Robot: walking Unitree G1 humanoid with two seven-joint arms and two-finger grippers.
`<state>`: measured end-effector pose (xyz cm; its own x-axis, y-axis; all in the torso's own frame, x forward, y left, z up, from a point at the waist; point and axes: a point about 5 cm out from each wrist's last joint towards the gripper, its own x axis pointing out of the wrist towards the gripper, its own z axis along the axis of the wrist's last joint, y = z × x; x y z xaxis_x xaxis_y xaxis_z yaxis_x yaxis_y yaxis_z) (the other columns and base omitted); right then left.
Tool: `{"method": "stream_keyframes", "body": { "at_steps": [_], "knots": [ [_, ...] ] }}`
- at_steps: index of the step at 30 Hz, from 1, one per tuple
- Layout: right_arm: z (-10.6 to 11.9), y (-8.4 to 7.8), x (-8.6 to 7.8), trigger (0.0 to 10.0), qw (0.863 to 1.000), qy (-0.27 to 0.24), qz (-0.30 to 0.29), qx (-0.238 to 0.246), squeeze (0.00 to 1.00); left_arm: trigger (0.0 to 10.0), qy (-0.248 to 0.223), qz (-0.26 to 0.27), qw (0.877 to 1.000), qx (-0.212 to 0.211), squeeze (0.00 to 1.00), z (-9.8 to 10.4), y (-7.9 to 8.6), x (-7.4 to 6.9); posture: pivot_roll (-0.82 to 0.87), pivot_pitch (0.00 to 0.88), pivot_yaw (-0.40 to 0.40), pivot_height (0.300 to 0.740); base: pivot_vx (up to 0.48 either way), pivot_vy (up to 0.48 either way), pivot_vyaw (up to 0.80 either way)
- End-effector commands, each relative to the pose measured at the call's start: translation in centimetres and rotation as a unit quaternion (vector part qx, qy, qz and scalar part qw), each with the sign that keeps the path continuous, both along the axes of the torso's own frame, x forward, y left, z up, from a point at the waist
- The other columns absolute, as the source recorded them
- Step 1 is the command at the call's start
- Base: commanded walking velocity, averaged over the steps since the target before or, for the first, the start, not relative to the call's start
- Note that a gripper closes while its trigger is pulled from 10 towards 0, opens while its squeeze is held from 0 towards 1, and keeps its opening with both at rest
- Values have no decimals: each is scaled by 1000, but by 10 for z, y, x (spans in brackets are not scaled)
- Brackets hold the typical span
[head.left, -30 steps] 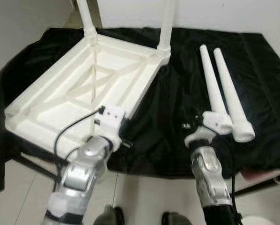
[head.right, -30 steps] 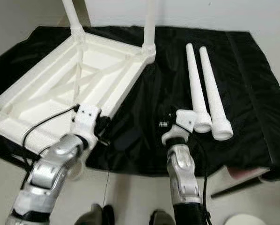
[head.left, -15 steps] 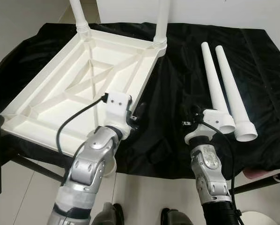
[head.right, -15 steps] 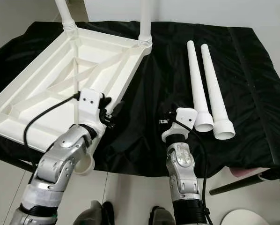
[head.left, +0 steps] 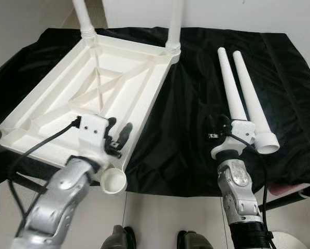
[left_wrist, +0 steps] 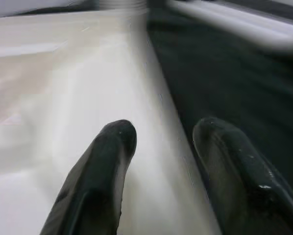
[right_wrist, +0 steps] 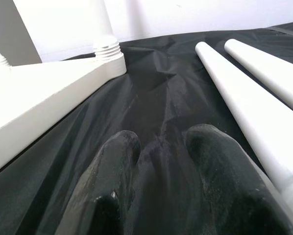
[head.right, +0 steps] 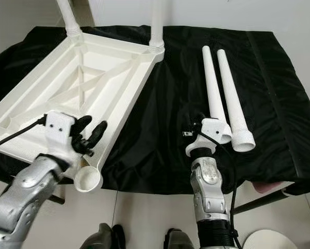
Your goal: Building children table
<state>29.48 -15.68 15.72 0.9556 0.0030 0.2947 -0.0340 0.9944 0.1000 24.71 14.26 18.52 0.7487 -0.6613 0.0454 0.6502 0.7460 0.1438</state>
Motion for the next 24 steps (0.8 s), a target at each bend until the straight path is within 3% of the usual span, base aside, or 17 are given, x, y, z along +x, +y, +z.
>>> {"method": "stream_keyframes", "body": {
  "at_steps": [1, 7, 19, 24],
  "knots": [
    [-2, 0, -1, 10000, 1000, 7, 0, 4, 0, 10000, 17, -56, 998, 18, 0, -5, 5, -8, -112, 189, 65, 740, 0, 0, 0],
    [-4, 1, -1, 10000, 1000, 9, 5, 2, 0, 10000, 23, -41, 998, 52, 0, -10, 25, -12, -104, 191, 58, 740, 0, 0, 0],
    [-2, -2, -1, 10000, 1000, 7, 3, -1, 0, 10000, 32, -22, 996, 76, 0, -10, 51, -14, -103, 201, 58, 740, 0, 0, 0],
    [-2, -6, -2, 10000, 1000, 8, 1, -5, 0, 10000, 30, 15, 987, 158, 0, -17, 85, -12, -95, 199, 57, 740, 0, 0, 0]
  ]
}}
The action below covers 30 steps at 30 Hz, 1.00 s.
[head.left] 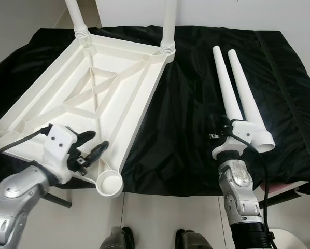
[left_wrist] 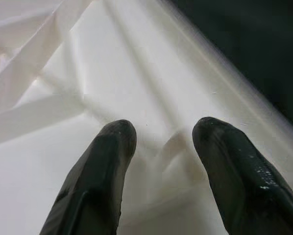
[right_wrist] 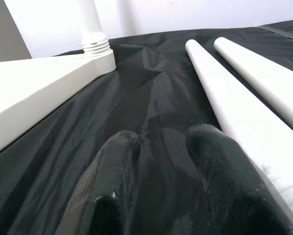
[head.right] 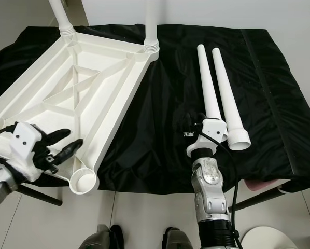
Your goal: Building children table
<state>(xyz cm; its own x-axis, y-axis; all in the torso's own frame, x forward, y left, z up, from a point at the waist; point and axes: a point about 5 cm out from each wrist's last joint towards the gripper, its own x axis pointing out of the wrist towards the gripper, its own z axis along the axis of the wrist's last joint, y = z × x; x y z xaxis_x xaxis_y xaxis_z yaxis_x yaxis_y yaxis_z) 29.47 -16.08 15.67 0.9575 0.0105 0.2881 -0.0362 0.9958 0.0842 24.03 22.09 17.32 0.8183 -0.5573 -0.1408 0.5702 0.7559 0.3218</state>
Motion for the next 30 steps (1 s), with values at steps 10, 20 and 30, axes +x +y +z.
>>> {"method": "stream_keyframes", "body": {
  "at_steps": [10, 20, 30],
  "knots": [
    [-2, -4, -4, 10000, 1000, 5, -3, 1, 0, 10000, 31, -49, 992, 111, 0, -14, 20, -9, -85, 208, 61, 740, 0, 0, 0],
    [1, -11, -5, 10000, 1000, 4, -22, 9, 0, 10000, 51, -109, 988, 99, 0, -33, -11, -20, -107, 243, 69, 740, 0, 0, 0],
    [-4, 8, -12, 10000, 1000, 14, -1, 24, 0, 10000, 53, -148, 987, 35, 0, -36, -48, -25, -104, 252, 74, 740, 0, 0, 0]
  ]
}}
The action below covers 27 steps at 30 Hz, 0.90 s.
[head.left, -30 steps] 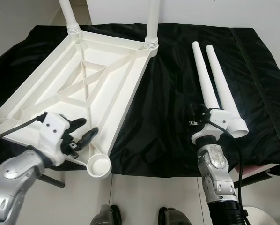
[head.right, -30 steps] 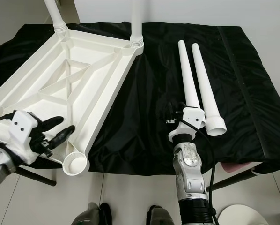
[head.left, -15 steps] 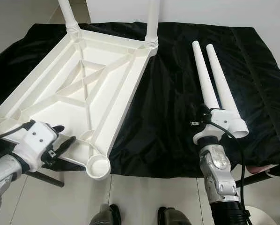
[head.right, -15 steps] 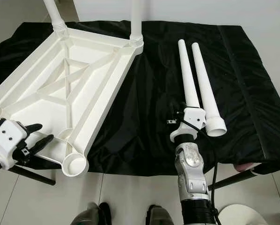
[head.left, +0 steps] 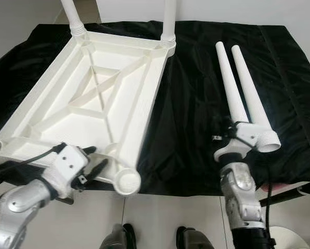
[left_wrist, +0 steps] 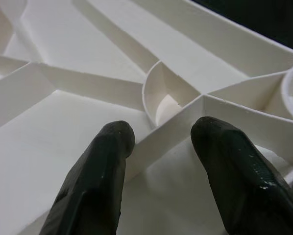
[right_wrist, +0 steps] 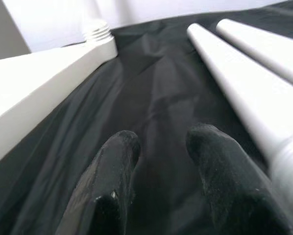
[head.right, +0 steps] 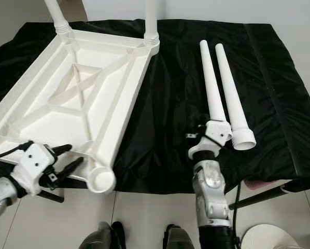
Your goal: Building children table
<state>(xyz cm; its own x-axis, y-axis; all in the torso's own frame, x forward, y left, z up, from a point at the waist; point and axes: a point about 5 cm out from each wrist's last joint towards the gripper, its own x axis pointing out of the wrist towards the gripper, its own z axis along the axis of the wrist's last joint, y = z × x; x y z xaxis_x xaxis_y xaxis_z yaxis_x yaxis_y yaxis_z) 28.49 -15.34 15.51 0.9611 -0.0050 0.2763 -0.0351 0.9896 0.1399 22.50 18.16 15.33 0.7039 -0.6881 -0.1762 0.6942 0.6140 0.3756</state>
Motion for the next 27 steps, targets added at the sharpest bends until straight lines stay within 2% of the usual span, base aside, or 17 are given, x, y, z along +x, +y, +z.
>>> {"method": "stream_keyframes", "body": {
  "at_steps": [1, 3, 9, 10, 11, 14, 17, 19, 20, 22, 23, 27],
  "knots": [
    [-3, 1, -3, 10000, 1000, 8, -1, -4, 0, 10000, 59, -58, 997, 2, 0, -16, -13, -10, -104, 247, 72, 740, 0, 0, 0],
    [-3, -1, -3, 10000, 1000, 10, -5, -4, 0, 10000, 58, -63, 996, -2, 0, -16, -19, -12, -103, 254, 71, 740, 0, 0, 0],
    [-3, -3, -5, 10000, 1000, 12, -6, -4, 0, 10000, 59, -66, 996, -12, 0, -17, -24, -15, -104, 243, 68, 740, 0, 0, 0],
    [-4, -4, -6, 10000, 1000, 15, -2, -10, 0, 10000, 49, -59, 996, -34, 0, -11, -27, -12, -104, 238, 55, 740, 0, 0, 0],
    [-4, -4, -6, 10000, 1000, 15, -2, -10, 0, 10000, 49, -59, 996, -34, 0, -11, -27, -12, -104, 238, 55, 740, 0, 0, 0],
    [-7, -7, -8, 10000, 1000, 20, 5, -20, 0, 10000, 36, -44, 994, -93, 0, 5, -30, -7, -103, 233, 47, 740, 0, 0, 0],
    [-7, -7, -8, 10000, 1000, 20, 7, -21, 0, 10000, 41, -47, 992, -111, 0, 10, -28, -8, -103, 233, 47, 740, 0, 0, 0],
    [-6, -7, -7, 10000, 999, 20, 11, -23, 0, 10000, 57, -70, 983, -162, 0, 25, -23, -13, -99, 231, 40, 740, 0, 0, 0],
    [-5, -6, -6, 10000, 999, 20, 13, -25, 0, 10000, 69, -93, 979, -171, 0, 30, -23, -17, -95, 230, 40, 740, 0, 0, 0],
    [-5, -5, -5, 10000, 999, 20, 16, -27, 0, 10000, 80, -116, 975, -171, 0, 33, -23, -23, -95, 228, 43, 740, 0, 0, 0],
    [-5, -4, -5, 10000, 999, 18, 21, -29, 0, 10000, 107, -158, 971, -146, 0, 29, -24, -34, -97, 225, 43, 740, 0, 0, 0],
    [-4, -5, -5, 10000, 999, 18, 20, -31, 0, 10000, 144, -186, 965, -113, 0, 23, -22, -43, -98, 230, 45, 740, 0, 0, 0]
  ]
}}
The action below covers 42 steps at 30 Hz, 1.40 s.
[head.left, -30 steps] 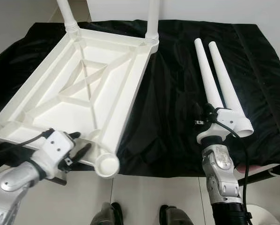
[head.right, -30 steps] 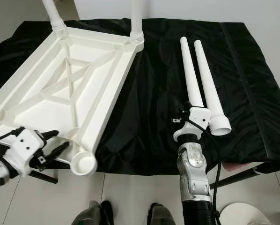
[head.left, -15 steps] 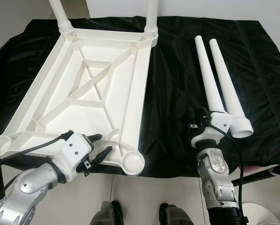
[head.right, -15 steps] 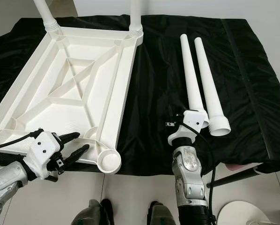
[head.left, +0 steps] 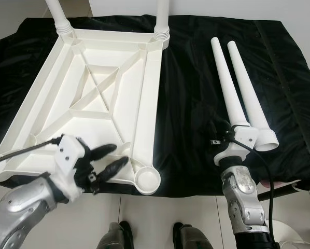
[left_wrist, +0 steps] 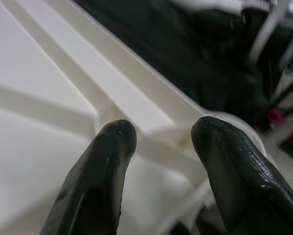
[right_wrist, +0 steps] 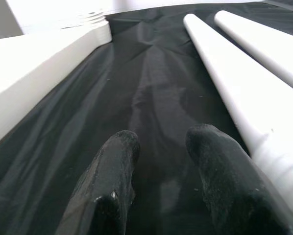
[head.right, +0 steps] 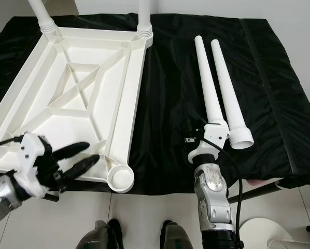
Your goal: Building children table
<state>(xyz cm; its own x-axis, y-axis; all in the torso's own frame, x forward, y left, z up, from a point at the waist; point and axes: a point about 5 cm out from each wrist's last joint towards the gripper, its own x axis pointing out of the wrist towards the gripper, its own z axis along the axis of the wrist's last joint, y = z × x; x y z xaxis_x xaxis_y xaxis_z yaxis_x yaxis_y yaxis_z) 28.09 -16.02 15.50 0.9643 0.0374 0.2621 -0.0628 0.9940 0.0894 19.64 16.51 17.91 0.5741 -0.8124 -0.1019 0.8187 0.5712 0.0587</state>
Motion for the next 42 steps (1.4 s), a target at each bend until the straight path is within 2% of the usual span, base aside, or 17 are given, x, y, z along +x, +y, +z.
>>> {"method": "stream_keyframes", "body": {
  "at_steps": [1, 2, 6, 7, 10, 11, 13, 16, 17, 20, 22, 28, 31, 34, 42],
  "knots": [
    [-4, 1, -1, 10000, 1000, 12, 5, -6, 0, 10000, 34, -131, 991, 24, 0, -7, -5, -15, -99, 228, 47, 740, 0, 0, 0],
    [-4, 0, -1, 10000, 1000, 11, 5, -6, 0, 10000, 35, -135, 989, 49, 0, -13, -4, -16, -101, 226, 46, 740, 0, 0, 0],
    [-4, -1, -1, 10000, 1000, 10, 4, -7, 0, 10000, 41, -135, 987, 80, 0, -22, -5, -17, -101, 224, 44, 740, 0, 0, 0],
    [-4, -1, -1, 10000, 1000, 10, 5, -8, 0, 10000, 40, -128, 987, 92, 631, -25, -5, -15, -104, 221, 43, 740, 0, 0, 0],
    [-4, -1, -1, 10000, 1000, 11, 6, -8, 0, 10000, 42, -122, 986, 104, 631, -25, -4, -14, -104, 221, 43, 740, 0, 0, 0],
    [-4, 0, -1, 10000, 1000, 10, 7, -9, 0, 10000, 30, -113, 985, 125, 1000, -28, -3, -12, -104, 223, 39, 740, 0, 0, 0],
    [-3, 1, -1, 10000, 1000, 10, 9, -9, 0, 10000, 10, -100, 983, 153, 1000, -33, -3, -8, -104, 223, 39, 740, 0, 0, 0],
    [-3, 1, 0, 10000, 1000, 10, 9, -9, 0, 10000, 8, -96, 982, 160, 1000, -34, -2, -7, -105, 221, 38, 740, 0, 0, 0],
    [-3, 1, 0, 10000, 1000, 10, 10, -9, 0, 10000, 2, -89, 981, 170, 0, -36, -2, -6, -107, 222, 38, 740, 0, 0, 0],
    [-2, 1, 0, 10000, 1000, 8, 9, -10, 0, 10000, -19, -64, 978, 198, 0, -42, -1, 3, -108, 222, 40, 740, 0, 0, 0],
    [-2, 2, 0, 10000, 1000, 8, 8, -10, 0, 10000, -31, -47, 979, 196, 0, -41, -2, 11, -111, 220, 44, 740, 0, 0, 0],
    [-2, 2, 0, 10000, 1000, 8, 8, -9, 0, 10000, -47, -38, 980, 191, 0, -40, -7, 19, -117, 224, 43, 740, 0, 0, 0],
    [-2, 2, 0, 10000, 1000, 8, 7, -7, 0, 10000, -66, -31, 980, 183, 0, -38, -13, 27, -119, 224, 46, 740, 0, 0, 0],
    [-1, 2, 0, 10000, 1000, 7, 5, -6, 0, 10000, -87, -36, 981, 169, 0, -40, -29, 34, -121, 225, 45, 740, 0, 0, 0],
    [-2, 6, -1, 10000, 1000, 9, 8, -3, 0, 10000, -109, -47, 983, 141, 0, -37, -55, 44, -123, 227, 47, 740, 0, 0, 0]
  ]
}}
